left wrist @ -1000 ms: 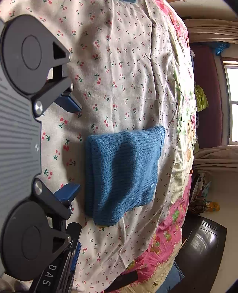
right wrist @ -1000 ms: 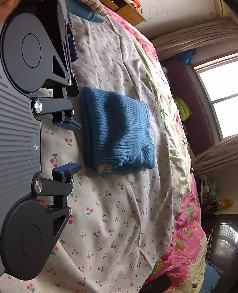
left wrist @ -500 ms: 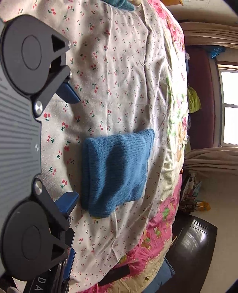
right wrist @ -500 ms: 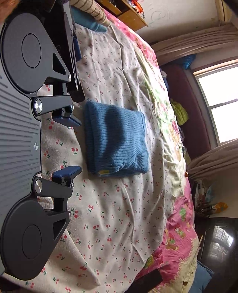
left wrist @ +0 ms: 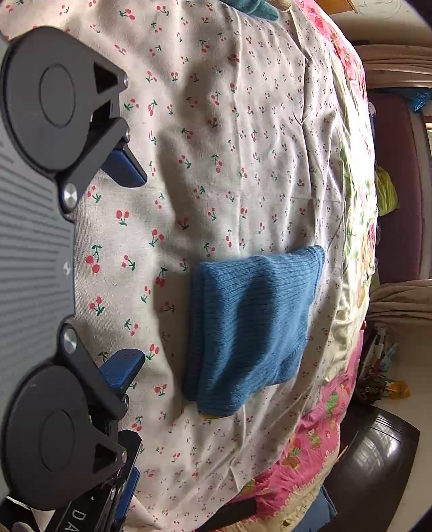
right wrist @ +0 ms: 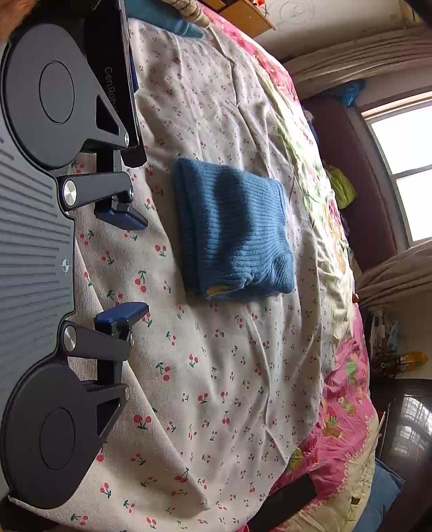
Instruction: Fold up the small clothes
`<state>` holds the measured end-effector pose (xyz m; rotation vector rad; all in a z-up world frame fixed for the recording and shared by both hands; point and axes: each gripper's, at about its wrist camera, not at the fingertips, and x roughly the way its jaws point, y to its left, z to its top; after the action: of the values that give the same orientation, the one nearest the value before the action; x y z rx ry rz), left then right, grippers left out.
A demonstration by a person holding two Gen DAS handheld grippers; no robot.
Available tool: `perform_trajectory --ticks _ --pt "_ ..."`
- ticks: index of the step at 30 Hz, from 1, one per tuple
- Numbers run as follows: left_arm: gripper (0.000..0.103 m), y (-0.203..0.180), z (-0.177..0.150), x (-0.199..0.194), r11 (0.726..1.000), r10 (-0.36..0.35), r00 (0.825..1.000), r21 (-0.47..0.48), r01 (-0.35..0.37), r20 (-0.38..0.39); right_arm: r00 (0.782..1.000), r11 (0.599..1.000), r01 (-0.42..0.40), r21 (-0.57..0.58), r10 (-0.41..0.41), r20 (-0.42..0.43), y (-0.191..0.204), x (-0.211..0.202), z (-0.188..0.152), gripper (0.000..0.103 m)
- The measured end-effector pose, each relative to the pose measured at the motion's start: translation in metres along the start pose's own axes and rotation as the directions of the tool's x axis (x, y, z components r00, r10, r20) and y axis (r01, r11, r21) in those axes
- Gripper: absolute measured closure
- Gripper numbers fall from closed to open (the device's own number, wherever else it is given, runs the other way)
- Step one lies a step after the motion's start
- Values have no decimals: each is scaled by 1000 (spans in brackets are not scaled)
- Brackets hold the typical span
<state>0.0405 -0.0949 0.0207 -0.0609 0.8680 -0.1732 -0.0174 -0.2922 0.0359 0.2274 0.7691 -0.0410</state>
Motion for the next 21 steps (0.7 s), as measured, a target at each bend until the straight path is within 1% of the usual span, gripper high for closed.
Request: perform_trajectory --ticks 3,4,6,12,21 --pt "0 0 -1 2 1000 4 1000 0 -4 -5 1000 1000 5 -8 -5 1 0 2 -1 54" --pt "0 0 -1 2 1000 4 1000 -1 -4 -6 1000 1000 12 -13 -12 1 1 3 -2 50" --pt "0 1 -2 2 1000 5 1000 -4 -5 -9 1000 1000 14 -19 -14 2 1 4 -3 46" --pt "0 1 -4 5 1000 11 1000 -5 -11 -20 1000 999 15 -34 -15 10 1 6 -4 46" --pt "0 0 -6 5 1000 19 1000 -2 -19 -22 1000 1000 24 -12 -24 -9 -6 12 -7 46"
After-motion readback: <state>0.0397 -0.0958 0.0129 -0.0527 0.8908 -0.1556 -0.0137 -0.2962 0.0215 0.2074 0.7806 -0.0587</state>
